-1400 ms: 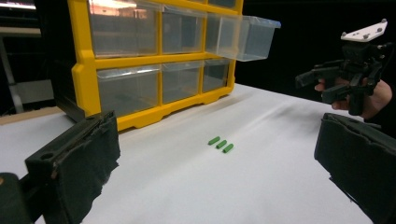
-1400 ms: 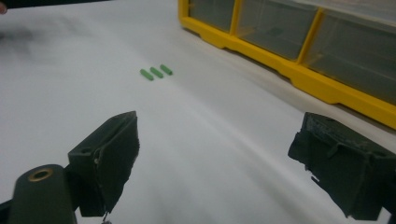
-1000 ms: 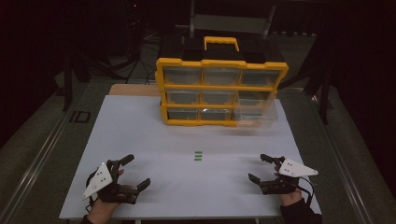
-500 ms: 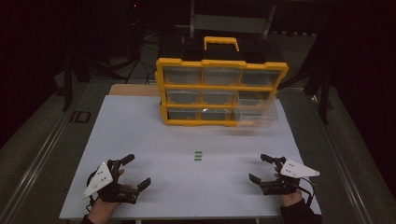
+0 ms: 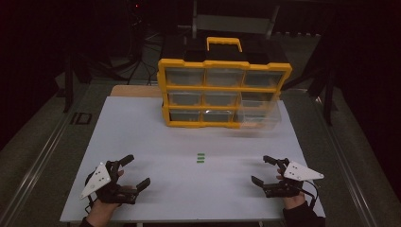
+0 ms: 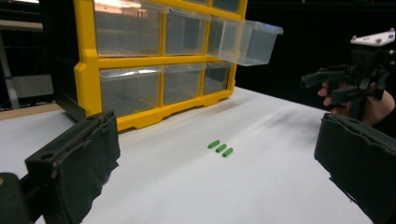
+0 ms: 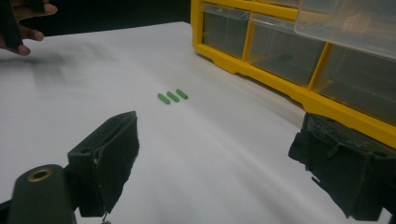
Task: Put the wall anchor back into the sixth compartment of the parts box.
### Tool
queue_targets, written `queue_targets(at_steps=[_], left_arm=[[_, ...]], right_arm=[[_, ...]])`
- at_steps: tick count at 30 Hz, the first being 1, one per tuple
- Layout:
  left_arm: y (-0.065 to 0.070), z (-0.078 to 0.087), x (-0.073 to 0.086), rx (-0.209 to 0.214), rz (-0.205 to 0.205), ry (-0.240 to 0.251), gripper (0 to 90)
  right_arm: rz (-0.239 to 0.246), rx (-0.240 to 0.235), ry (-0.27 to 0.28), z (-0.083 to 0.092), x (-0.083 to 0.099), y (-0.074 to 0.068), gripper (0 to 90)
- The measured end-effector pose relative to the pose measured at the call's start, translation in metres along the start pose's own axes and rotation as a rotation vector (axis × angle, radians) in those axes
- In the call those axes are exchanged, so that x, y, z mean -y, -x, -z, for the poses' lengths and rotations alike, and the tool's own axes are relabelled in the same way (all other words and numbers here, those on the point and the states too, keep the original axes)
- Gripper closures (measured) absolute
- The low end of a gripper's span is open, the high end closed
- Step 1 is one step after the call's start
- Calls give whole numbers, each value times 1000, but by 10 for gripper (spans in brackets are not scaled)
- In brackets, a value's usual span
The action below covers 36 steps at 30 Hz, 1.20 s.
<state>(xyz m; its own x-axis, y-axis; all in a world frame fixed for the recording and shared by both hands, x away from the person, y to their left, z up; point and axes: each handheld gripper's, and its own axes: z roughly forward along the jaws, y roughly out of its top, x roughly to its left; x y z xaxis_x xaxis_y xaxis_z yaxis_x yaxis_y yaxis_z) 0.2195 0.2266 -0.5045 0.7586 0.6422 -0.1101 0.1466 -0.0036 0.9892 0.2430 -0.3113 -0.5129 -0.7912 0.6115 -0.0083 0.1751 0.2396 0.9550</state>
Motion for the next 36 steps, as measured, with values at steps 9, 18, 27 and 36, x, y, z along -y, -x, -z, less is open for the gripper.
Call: queue_targets(at_steps=[9, 18, 27, 36], left_arm=[[-4, 3, -21, -8, -11, 5, 0], [-6, -6, -55, 49, -47, -19, 0], [-5, -22, -88, 81, -86, -16, 0], [-5, -40, -105, 108, -108, -32, 0]], right_arm=[[-4, 1, 17, 1, -2, 1, 125], [0, -10, 17, 0, -4, -1, 128], [-9, -14, 23, 0, -4, -1, 127], [-5, -12, 31, 1, -5, -1, 127]])
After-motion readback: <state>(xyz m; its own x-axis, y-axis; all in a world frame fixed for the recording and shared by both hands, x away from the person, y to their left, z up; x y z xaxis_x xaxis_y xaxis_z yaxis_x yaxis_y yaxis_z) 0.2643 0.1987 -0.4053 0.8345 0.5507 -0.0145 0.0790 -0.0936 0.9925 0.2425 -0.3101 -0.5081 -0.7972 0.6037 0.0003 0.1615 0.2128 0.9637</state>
